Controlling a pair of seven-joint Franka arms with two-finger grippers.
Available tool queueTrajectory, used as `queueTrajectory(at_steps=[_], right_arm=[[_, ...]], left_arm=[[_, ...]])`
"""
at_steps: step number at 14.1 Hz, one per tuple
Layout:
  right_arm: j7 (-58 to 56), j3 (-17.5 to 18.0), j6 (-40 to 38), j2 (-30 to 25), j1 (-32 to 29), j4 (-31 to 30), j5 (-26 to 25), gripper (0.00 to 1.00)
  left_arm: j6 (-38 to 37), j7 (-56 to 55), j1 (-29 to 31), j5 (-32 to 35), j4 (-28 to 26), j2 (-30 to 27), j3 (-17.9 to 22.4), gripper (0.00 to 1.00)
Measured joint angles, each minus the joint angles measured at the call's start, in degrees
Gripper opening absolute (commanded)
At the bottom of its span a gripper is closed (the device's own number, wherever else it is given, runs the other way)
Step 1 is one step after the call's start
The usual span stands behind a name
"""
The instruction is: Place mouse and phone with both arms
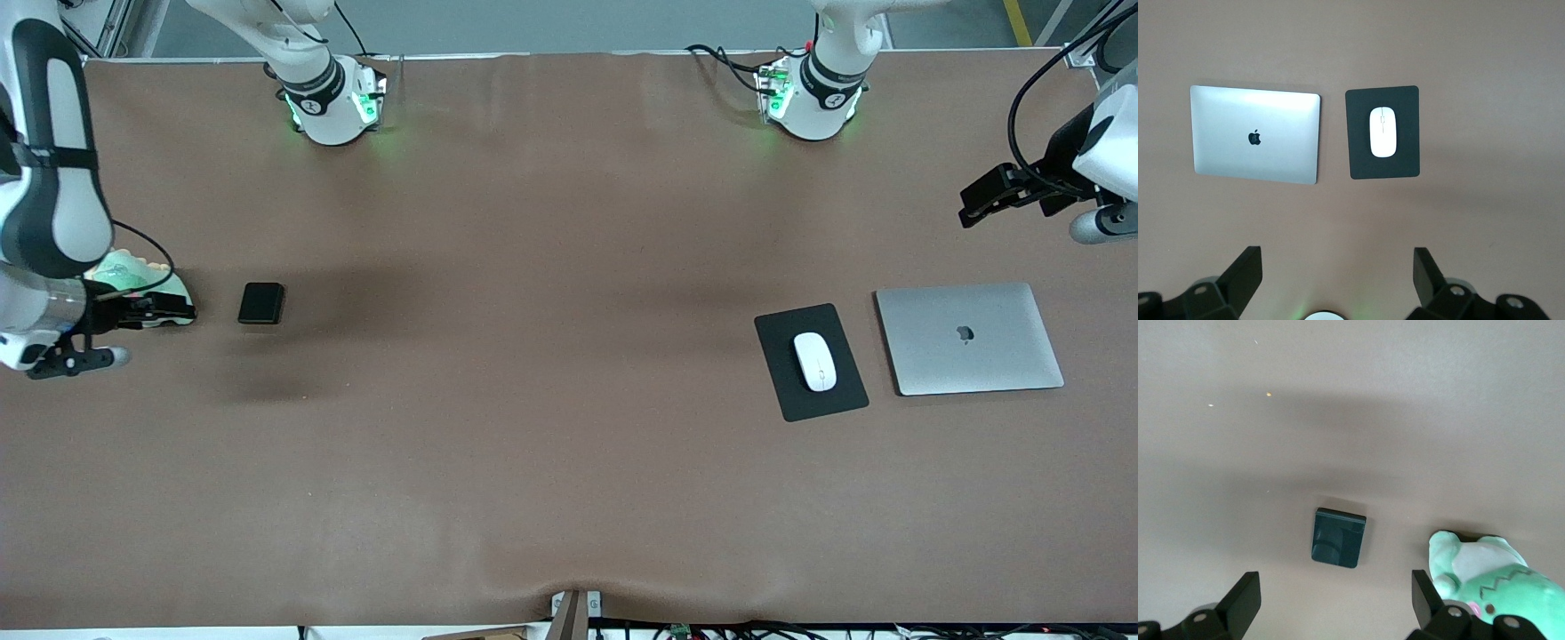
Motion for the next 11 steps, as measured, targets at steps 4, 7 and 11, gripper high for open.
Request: queueTrajectory(at_steps=[4,7,11], right_arm=[[0.0,0.0,-10.5,0.0,-0.2,9.3,-1.1,1.00],[0.0,0.0,-16.7,-0.9,-0.4,14.5,-1.1,1.00],[0.0,0.8,-26.4,-2.9,-0.1,19.9,-0.6,1.00]], left_arm=[[0.0,0.0,0.0,0.0,0.0,0.0,0.0,1.00],[0.0,0.2,0.5,0.0,0.0,0.0,0.0,1.00],[0.0,0.4,0.7,0.0,0.1,0.0,0.0,1.00]])
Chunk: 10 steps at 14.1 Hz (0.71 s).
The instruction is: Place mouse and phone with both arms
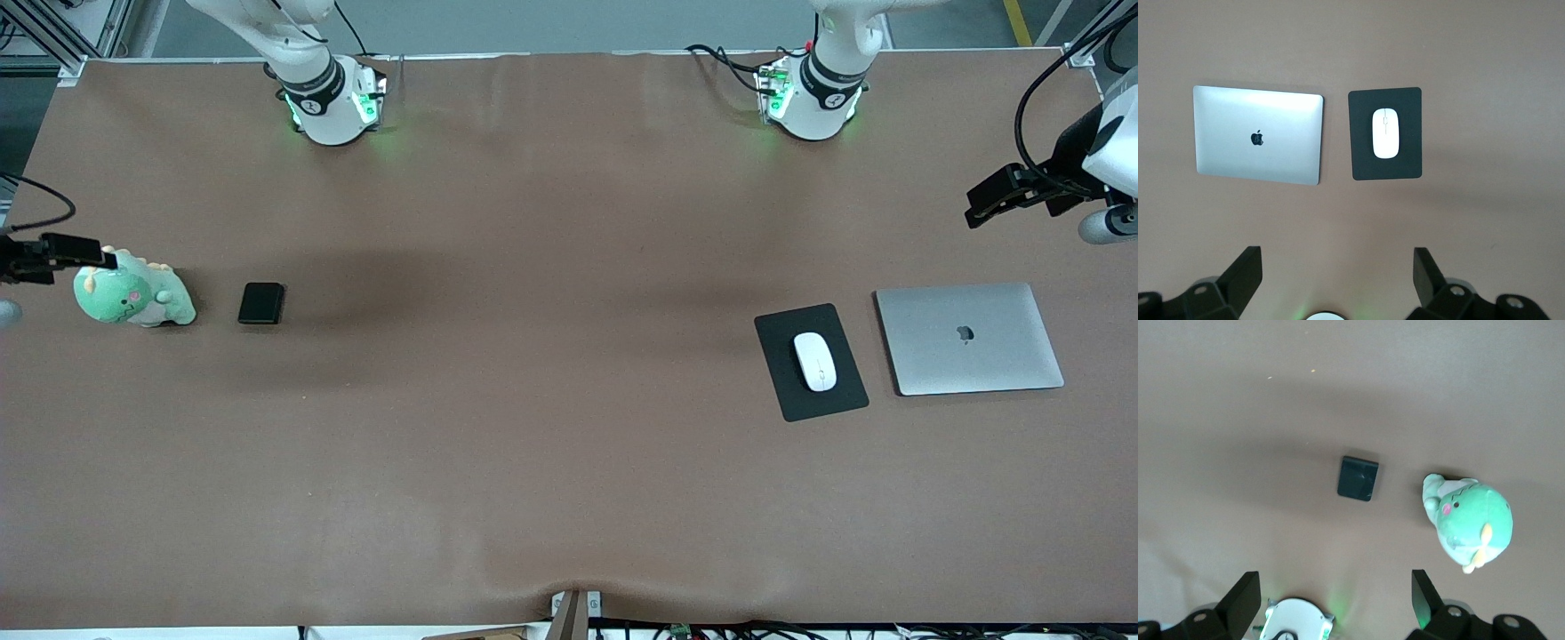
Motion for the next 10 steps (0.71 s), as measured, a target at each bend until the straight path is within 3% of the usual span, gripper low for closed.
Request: queueTrajectory(at_steps=[5,10], right_arm=[[0.5,0.4,-4.6,-5.4,1.8,2.2,1.2,1.00],[10.3,0.5,-6.0,-9.6,4.6,1.5,1.2,1.00]], left_arm=[[0.0,0.0,0.0,0.0,0.1,0.0,0.0,1.00],[0.0,0.0,0.0,0.0,0.1,0.0,-0.1,1.00]])
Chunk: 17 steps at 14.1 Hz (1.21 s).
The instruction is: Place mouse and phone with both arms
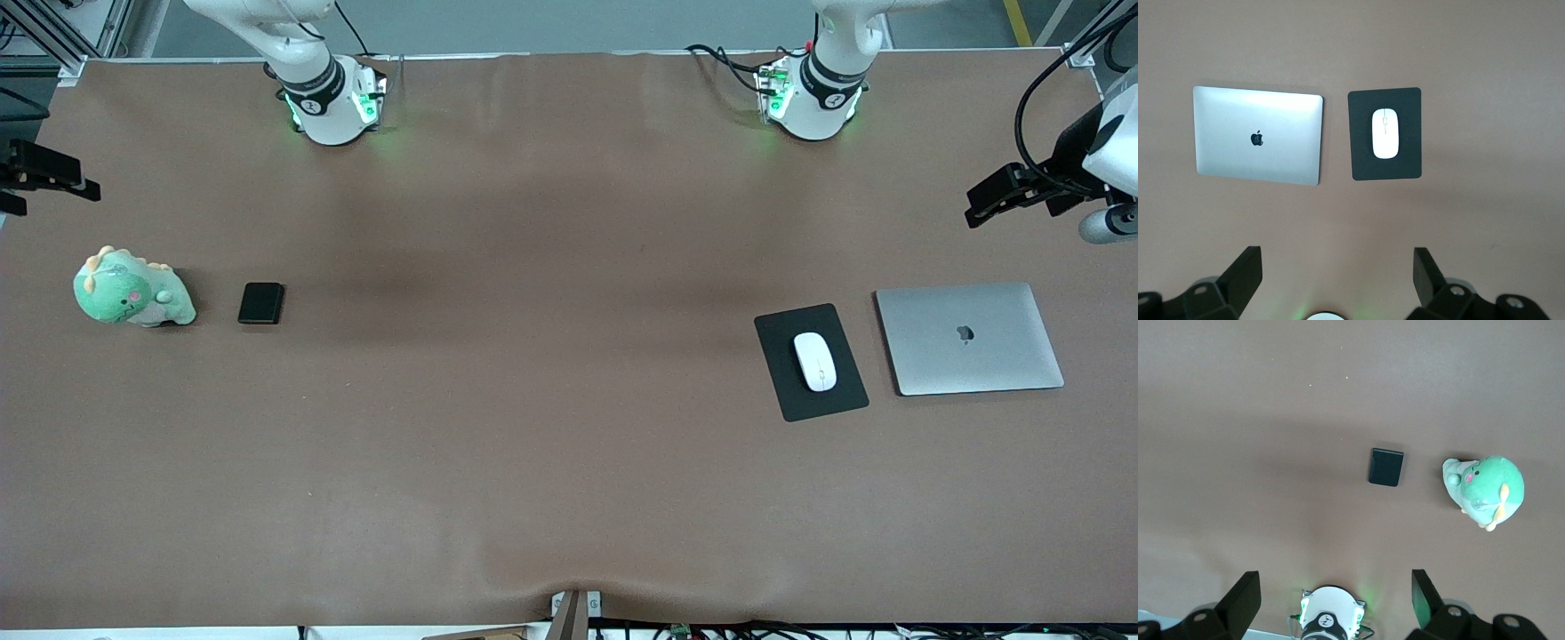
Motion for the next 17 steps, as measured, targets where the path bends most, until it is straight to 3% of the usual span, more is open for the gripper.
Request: queueTrajectory(at_steps=[17], right_arm=[[4.8,-0.7,2.7,-3.0,5.9,-2.5,-0.1,1.00]], left_arm=[[0.0,0.0,-0.1,0.0,0.0,0.0,-0.3,1.00]])
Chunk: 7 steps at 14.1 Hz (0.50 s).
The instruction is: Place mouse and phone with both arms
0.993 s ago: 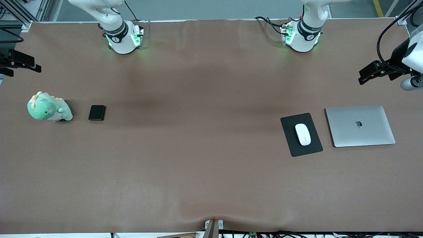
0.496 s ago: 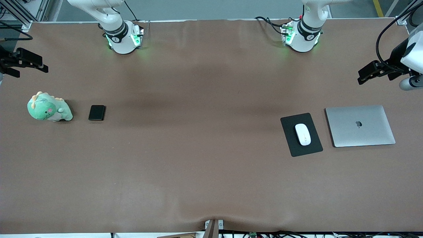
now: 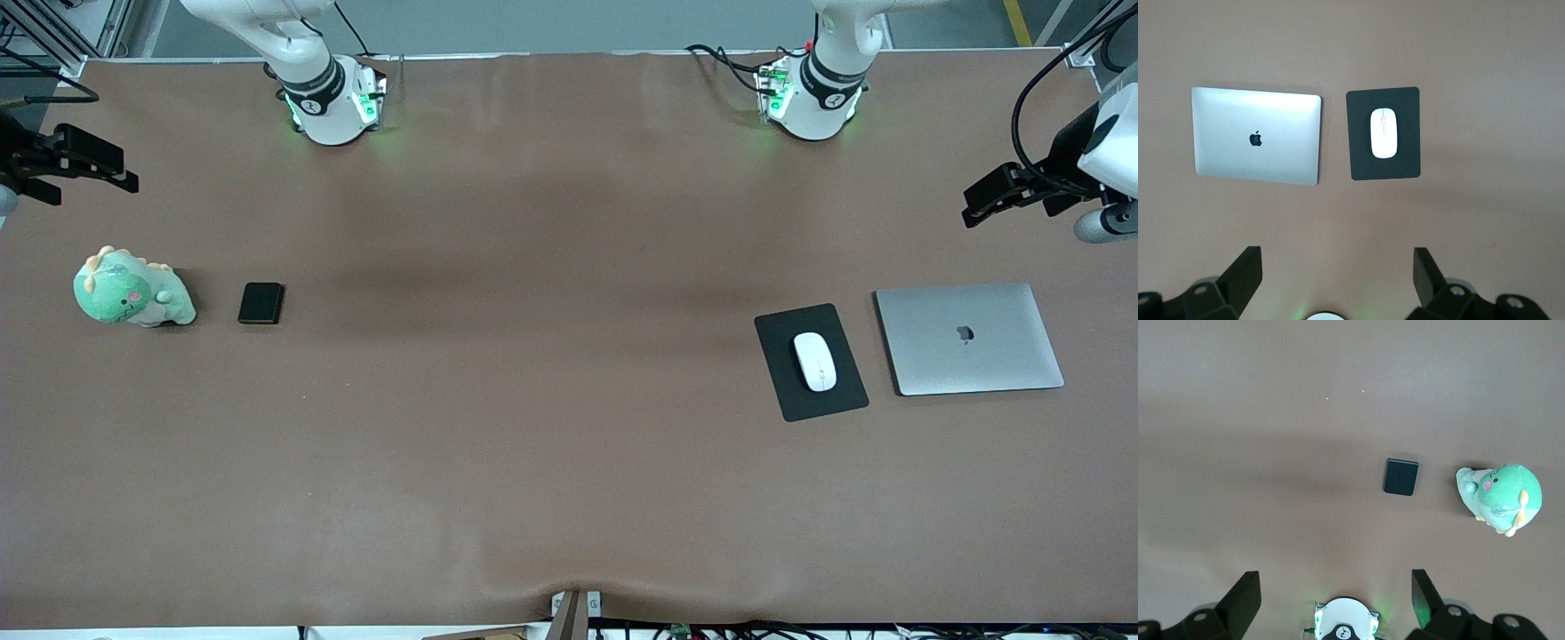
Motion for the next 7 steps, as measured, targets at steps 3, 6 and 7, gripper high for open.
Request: queueTrajectory(at_steps=[3,6,7], right_arm=[[0.1,-0.1,0.0,0.0,-0.1,0.0,-0.4,1.00],[0.2,-0.5,0.0,0.0,-0.1,0.0,-0.4,1.00],[0.2,-0.5,0.0,0.0,-0.1,0.0,-0.4,1.00]], left_arm=[[0.0,0.0,0.0,0.0,0.0,0.0,0.0,1.00],[0.2,0.0,-0.1,0.0,0.0,0.0,-0.2,1.00],[0.3,0.0,-0.1,0.0,0.0,0.0,-0.2,1.00]])
